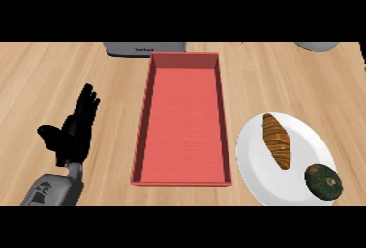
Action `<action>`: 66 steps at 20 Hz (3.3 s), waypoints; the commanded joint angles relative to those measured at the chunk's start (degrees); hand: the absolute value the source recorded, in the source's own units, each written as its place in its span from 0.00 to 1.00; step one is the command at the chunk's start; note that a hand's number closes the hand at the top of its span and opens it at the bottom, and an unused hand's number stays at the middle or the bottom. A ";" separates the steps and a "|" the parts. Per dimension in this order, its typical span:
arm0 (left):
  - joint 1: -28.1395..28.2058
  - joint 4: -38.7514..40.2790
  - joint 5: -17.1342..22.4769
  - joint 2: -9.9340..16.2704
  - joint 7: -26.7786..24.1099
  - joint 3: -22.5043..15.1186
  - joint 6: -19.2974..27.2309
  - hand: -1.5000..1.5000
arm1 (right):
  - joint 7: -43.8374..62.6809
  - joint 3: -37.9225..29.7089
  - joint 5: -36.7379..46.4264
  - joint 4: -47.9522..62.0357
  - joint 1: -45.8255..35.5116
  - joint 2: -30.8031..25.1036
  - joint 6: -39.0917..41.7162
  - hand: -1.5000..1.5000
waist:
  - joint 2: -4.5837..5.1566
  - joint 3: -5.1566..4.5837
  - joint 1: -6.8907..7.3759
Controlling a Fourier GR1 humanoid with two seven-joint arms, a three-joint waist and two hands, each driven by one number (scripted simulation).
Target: Pick the croissant from the plate and place it in the cardboard box
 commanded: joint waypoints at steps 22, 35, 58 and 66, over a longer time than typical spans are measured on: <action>9.49 -4.79 -8.14 9.88 4.14 0.97 -4.48 0.50 | 1.53 7.60 19.14 8.30 8.82 -6.52 1.98 0.00 | -0.20 0.56 -0.71; 11.05 -6.53 -8.98 8.19 4.76 0.25 -5.57 0.50 | 31.53 19.10 19.91 -6.17 3.35 -16.06 28.71 0.00 | -0.06 0.62 -0.35; 8.22 -4.76 -15.72 1.73 5.79 6.58 -10.27 0.50 | 38.27 11.43 39.26 -7.08 9.49 1.50 36.57 0.00 | 0.12 0.70 -0.49; 8.21 -8.50 -13.96 4.44 9.32 10.88 -15.52 0.50 | 33.78 11.02 46.01 -3.05 9.76 5.50 35.27 0.00 | 0.12 0.70 -0.42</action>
